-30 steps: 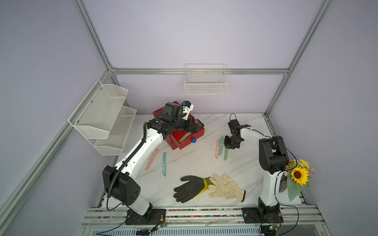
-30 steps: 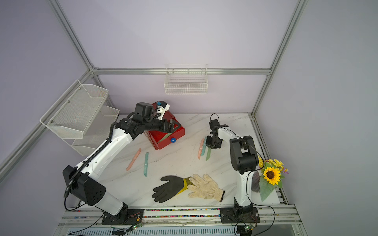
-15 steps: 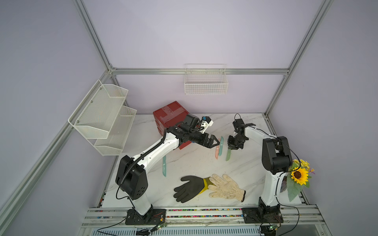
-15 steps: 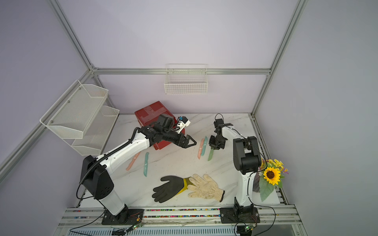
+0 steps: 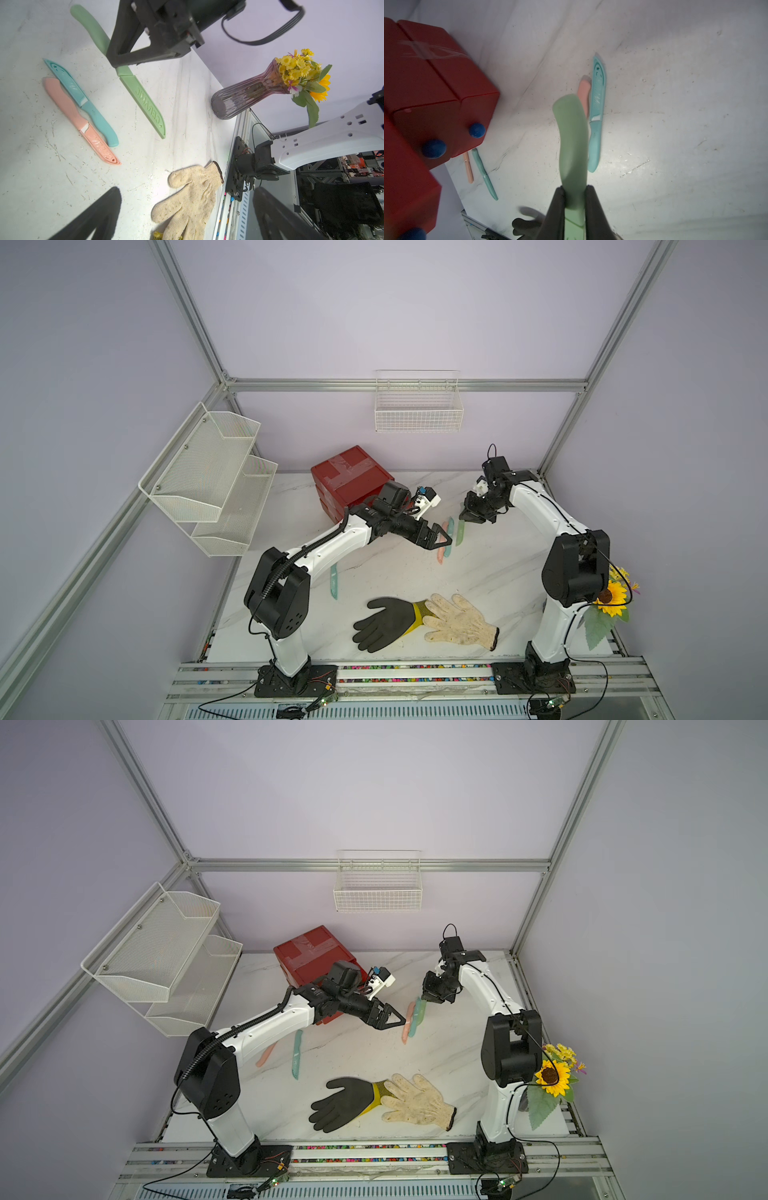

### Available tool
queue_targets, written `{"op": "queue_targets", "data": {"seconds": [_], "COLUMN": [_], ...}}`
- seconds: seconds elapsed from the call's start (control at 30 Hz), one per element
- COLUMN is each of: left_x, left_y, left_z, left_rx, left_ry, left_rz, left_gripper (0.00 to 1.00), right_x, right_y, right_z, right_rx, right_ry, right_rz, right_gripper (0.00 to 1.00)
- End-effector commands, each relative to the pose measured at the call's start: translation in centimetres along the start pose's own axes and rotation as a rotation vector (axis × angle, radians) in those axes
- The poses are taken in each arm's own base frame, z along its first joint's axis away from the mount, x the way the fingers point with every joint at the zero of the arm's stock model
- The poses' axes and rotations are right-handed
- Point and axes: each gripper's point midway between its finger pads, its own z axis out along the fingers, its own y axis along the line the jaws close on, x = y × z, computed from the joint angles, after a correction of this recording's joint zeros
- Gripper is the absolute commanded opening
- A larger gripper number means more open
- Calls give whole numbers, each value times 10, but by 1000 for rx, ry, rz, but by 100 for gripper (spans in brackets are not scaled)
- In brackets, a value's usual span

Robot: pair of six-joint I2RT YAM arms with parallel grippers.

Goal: Place the fruit knives into the drawer by color
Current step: Pick up the fruit knife from the center of the board.

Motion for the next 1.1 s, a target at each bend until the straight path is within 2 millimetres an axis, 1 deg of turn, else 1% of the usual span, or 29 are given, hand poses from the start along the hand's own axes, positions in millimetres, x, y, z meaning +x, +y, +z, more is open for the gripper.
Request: {"op": "queue_targets", "data": {"seconds": [0.0,0.2,0.27,0.47,0.63,0.73,0.77,0.8,0.83,0.87,0.9,0.93,0.97,1.07], "left_x": [-17,-27,-29,-36,-40,-43,-43,-44,-45,-47,-48,-50,-52,-58], "left_y": [-14,-17,-17,-18,-18,-17,-17,-19,-19,-20,-21,-23,-24,-30], "left_z": [2,7,8,10,13,15,17,17,17,16,16,15,13,8], "left_rx": [73,102,105,121,134,146,151,158,163,169,173,171,170,169], "left_ry": [-43,-53,-56,-70,-85,-84,-82,-84,-87,-92,-96,-104,-110,-124], "left_rz": [76,77,78,68,61,53,50,51,52,54,55,62,67,86], "left_gripper": [100,100,100,100,100,100,98,94,85,69,45,17,1,0], "right_x": [9,18,22,39,45,44,44,43,43,44,44,45,45,49], "right_y": [22,48,58,82,98,106,109,110,111,111,112,112,113,117], "right_z": [-27,-48,-52,-54,-68,-79,-82,-84,-85,-85,-84,-84,-84,-83], "right_rx": [-87,-177,-201,-245,-305,-339,-350,-353,-357,-360,-362,-364,-374,-395], "right_ry": [5,-5,-3,22,11,-12,-18,-25,-25,-23,-20,-19,-18,-12], "right_rz": [-1,-24,-37,-77,-88,-82,-84,-84,-84,-84,-85,-85,-83,-84], "right_gripper": [12,13,13,13,13,13,13,13,13,13,13,13,13,13]}}
